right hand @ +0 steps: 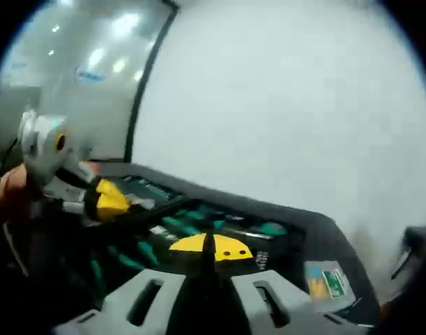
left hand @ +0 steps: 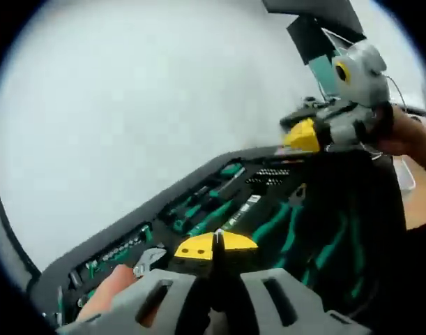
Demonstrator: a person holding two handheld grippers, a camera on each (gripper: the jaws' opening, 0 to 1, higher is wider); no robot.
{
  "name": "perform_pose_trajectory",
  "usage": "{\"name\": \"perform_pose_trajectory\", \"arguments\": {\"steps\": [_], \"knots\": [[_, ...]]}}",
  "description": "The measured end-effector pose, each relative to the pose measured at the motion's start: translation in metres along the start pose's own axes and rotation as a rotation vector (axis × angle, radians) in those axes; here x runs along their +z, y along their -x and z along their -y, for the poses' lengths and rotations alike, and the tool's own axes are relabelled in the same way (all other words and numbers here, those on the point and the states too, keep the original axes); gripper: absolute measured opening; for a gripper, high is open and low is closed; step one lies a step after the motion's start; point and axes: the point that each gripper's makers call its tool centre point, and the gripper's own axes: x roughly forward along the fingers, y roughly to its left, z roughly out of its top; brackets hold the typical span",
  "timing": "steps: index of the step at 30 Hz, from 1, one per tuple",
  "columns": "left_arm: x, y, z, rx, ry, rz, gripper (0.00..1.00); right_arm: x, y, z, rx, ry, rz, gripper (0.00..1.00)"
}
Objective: Pick up the tools and put them into their designated positions in the toolbox.
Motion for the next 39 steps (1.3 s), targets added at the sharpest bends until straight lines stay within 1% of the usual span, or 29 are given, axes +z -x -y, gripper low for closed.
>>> {"name": "perform_pose_trajectory", "arguments": {"steps": [1, 2, 3, 4, 5, 6, 8, 9, 10, 11, 13, 14, 15, 16, 17, 19, 20, 24, 26, 27, 28, 29, 30, 31, 32, 33, 35, 37, 39], "knots": [[-0.002, -0.007, 0.007, -0.009, -0.049, -0.019, 0.00, -0.009, 0.001, 0.003, -0.010, 0.010, -0.051, 0.03], [-0.008, -0.012, 0.007, -0.017, -0.053, -0.033, 0.00, -0.017, 0.000, 0.001, -0.010, 0.045, -0.075, 0.03], [-0.006, -0.017, 0.008, 0.000, -0.143, -0.042, 0.00, -0.020, -0.002, -0.006, 0.007, 0.061, -0.070, 0.03], [0.008, -0.017, 0.024, 0.017, -0.220, -0.011, 0.00, -0.023, -0.003, -0.015, 0.034, 0.070, -0.065, 0.03], [0.016, -0.023, 0.040, -0.010, -0.213, 0.016, 0.00, -0.030, -0.005, -0.027, 0.053, 0.084, -0.080, 0.03], [0.018, -0.025, 0.043, -0.008, -0.204, 0.020, 0.00, -0.036, -0.007, -0.034, 0.061, 0.110, -0.099, 0.03], [0.016, -0.035, 0.049, -0.017, -0.220, -0.012, 0.00, -0.040, -0.010, -0.044, 0.059, 0.185, -0.100, 0.04], [0.012, -0.055, 0.043, -0.025, -0.238, -0.062, 0.00, -0.046, -0.014, -0.053, 0.064, 0.250, -0.134, 0.03], [0.010, -0.061, 0.042, -0.023, -0.234, -0.079, 0.00, -0.047, -0.014, -0.054, 0.065, 0.261, -0.144, 0.03], [0.015, -0.063, 0.036, -0.017, -0.218, -0.046, 0.00, -0.052, -0.016, -0.060, 0.066, 0.304, -0.172, 0.03], [0.013, -0.067, 0.030, -0.027, -0.178, -0.058, 0.00, -0.059, -0.019, -0.065, 0.074, 0.376, -0.214, 0.03], [0.015, -0.055, 0.038, -0.023, -0.187, -0.042, 0.00, -0.063, -0.019, -0.070, 0.092, 0.382, -0.227, 0.02], [0.014, -0.056, 0.038, -0.027, -0.189, -0.035, 0.00, -0.068, -0.023, -0.073, 0.107, 0.330, -0.234, 0.00], [0.020, -0.046, 0.049, -0.029, -0.251, 0.007, 0.00, -0.065, -0.023, -0.078, 0.110, 0.269, -0.208, 0.00], [0.018, -0.043, 0.051, -0.026, -0.238, 0.003, 0.00, -0.067, -0.019, -0.073, 0.074, 0.237, -0.248, 0.00], [0.016, -0.045, 0.049, -0.027, -0.222, -0.002, 0.00, -0.067, -0.016, -0.076, 0.070, 0.285, -0.258, 0.00], [0.015, -0.045, 0.051, -0.024, -0.254, -0.015, 0.00, -0.068, -0.025, -0.073, 0.082, 0.337, -0.266, 0.00], [0.015, -0.045, 0.054, 0.003, -0.316, -0.020, 0.00, -0.069, -0.023, -0.076, 0.123, 0.348, -0.291, 0.00], [0.016, -0.047, 0.053, 0.000, -0.312, -0.017, 0.00, -0.068, -0.022, -0.076, 0.122, 0.350, -0.289, 0.00], [0.017, -0.046, 0.052, -0.002, -0.313, -0.011, 0.00, -0.066, -0.024, -0.074, 0.139, 0.345, -0.292, 0.00], [0.019, -0.047, 0.052, -0.014, -0.322, -0.010, 0.00, -0.068, -0.019, -0.076, 0.217, 0.307, -0.338, 0.00], [0.013, -0.038, 0.045, -0.003, -0.335, -0.079, 0.00, -0.064, -0.015, -0.068, 0.183, 0.281, -0.347, 0.00], [0.018, -0.028, 0.036, 0.047, -0.312, -0.067, 0.00, -0.039, -0.009, -0.048, 0.054, 0.209, -0.226, 0.00], [0.027, -0.019, 0.029, 0.078, -0.276, -0.016, 0.00, -0.022, -0.004, -0.045, 0.052, 0.196, -0.143, 0.00], [0.033, -0.012, 0.026, 0.075, -0.238, 0.030, 0.00, -0.009, 0.002, -0.047, 0.077, 0.150, -0.105, 0.00], [0.036, 0.000, 0.023, 0.057, -0.145, 0.067, 0.00, -0.009, 0.006, -0.045, 0.076, 0.122, -0.140, 0.00], [0.029, 0.009, 0.012, 0.079, -0.122, 0.052, 0.00, -0.007, 0.007, -0.039, 0.076, 0.136, -0.158, 0.02], [0.019, 0.016, 0.002, 0.096, -0.123, 0.035, 0.00, -0.008, 0.003, -0.054, 0.129, 0.135, -0.165, 0.02], [0.011, 0.019, 0.004, 0.084, -0.069, 0.039, 0.00, -0.018, -0.006, -0.072, 0.181, 0.142, -0.195, 0.02]]}}
